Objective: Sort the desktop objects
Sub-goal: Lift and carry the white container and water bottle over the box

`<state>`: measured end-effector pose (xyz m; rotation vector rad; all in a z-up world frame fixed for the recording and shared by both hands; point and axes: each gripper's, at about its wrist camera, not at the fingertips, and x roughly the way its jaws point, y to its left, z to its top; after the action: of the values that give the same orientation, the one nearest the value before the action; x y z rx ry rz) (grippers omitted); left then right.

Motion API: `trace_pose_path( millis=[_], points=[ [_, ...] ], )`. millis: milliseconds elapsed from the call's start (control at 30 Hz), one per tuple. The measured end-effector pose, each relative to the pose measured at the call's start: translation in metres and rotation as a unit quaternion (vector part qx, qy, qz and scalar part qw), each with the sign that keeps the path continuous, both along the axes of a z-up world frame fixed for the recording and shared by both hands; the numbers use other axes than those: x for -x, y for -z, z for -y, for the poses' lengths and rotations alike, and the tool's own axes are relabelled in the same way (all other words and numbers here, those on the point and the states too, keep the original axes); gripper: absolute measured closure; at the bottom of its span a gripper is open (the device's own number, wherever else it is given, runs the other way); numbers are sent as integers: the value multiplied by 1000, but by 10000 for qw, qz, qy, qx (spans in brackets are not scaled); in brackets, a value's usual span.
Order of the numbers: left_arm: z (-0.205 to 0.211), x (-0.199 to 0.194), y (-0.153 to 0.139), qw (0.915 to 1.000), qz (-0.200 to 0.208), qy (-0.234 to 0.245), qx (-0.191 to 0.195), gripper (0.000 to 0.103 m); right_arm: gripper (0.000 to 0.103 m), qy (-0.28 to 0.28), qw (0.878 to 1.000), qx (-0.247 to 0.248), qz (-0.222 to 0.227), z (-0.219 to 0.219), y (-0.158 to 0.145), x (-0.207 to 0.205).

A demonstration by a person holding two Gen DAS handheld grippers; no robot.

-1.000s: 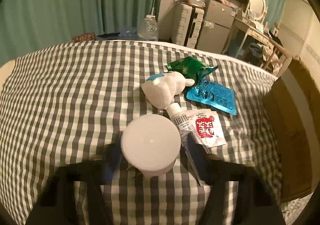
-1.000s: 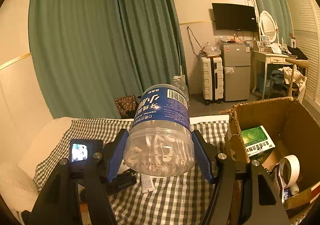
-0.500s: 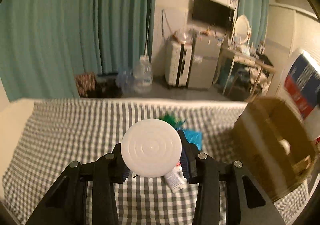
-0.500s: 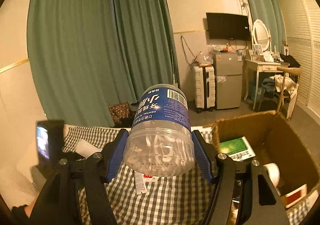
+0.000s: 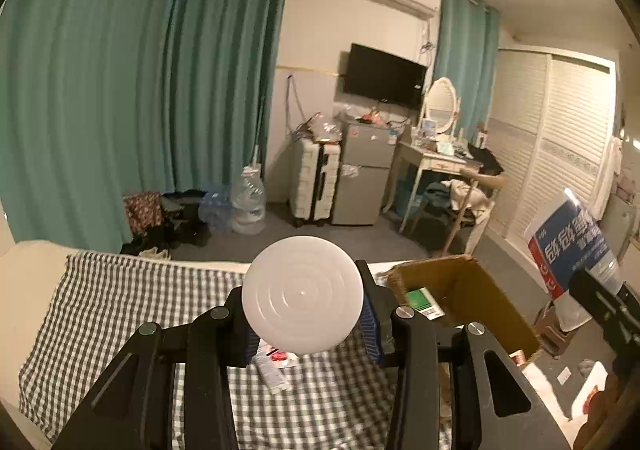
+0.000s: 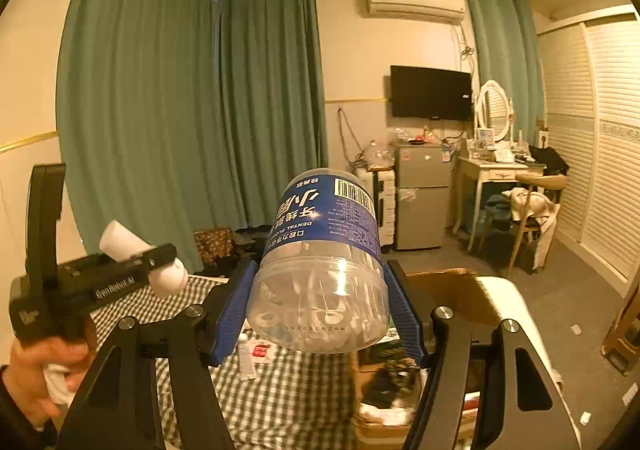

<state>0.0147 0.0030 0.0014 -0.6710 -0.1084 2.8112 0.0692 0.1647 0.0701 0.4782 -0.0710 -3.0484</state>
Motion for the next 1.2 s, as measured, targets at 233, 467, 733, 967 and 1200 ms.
trace_pose_path(
  millis=[233,467,733,967,1200],
  points=[
    [-43,-14,-26,9995,-87,310,-8,62,39,282,9988,-405,-45,-36,-3,-39],
    [-108,-5,-18,9972,91,738,125,62,39,482,9983,-264,-179,-78,3,-40],
    [-182,26,25,9903,533,1261,243,62,39,511,9985,21,179,-126,38,-6],
    [-228,66,74,9819,1012,1548,415,62,39,693,9954,131,649,-156,79,36],
    [-241,91,123,9741,1532,1602,443,59,39,693,9926,188,979,-158,110,56]
  ],
)
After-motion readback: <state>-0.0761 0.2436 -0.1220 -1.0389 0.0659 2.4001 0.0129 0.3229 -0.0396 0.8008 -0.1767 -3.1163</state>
